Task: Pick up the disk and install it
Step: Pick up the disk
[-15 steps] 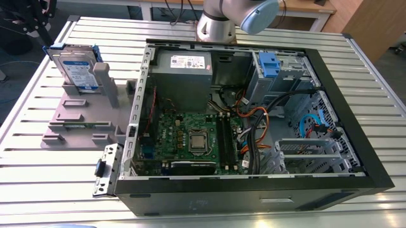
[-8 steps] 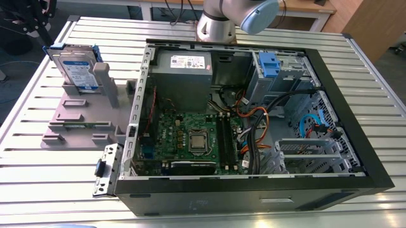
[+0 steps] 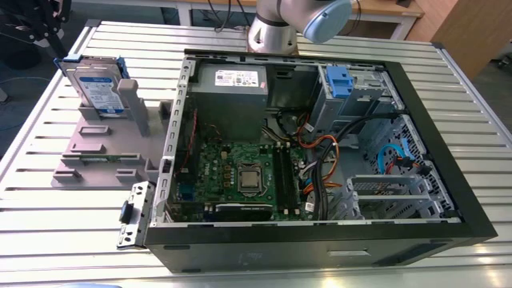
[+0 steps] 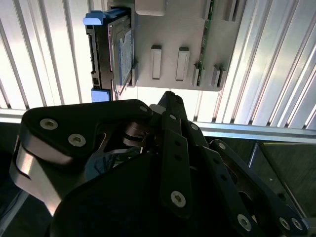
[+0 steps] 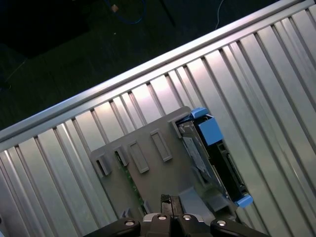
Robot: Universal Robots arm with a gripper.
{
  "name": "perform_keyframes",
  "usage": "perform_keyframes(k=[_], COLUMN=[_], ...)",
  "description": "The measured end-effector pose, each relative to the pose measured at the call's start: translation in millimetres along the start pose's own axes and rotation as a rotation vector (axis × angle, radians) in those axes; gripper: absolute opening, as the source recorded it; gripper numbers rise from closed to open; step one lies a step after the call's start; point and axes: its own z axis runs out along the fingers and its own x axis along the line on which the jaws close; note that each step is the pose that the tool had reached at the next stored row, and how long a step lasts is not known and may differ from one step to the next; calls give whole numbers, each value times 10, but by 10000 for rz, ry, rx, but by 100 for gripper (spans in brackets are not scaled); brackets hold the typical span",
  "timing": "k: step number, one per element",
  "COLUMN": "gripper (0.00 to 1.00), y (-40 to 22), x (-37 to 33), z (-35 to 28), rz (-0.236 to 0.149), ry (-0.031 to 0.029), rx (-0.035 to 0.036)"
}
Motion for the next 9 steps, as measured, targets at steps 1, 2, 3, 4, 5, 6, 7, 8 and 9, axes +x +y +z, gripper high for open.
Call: perform_keyframes(k=[1,2,3,4,5,6,7,8,9], gripper=[11,11,11,11,11,11,11,11,11], y=[0,0,0,0,0,0,0,0,0], x=[0,0,0,0,0,0,0,0,0], z=[0,0,0,0,0,0,0,0,0], rz=[-7,-13,-21,-28,-35,-42,-49,-56,-63], ry=[0,1,1,1,1,2,2,2,3], rx=[0,0,0,-1,-1,-1,-1,-2,-2])
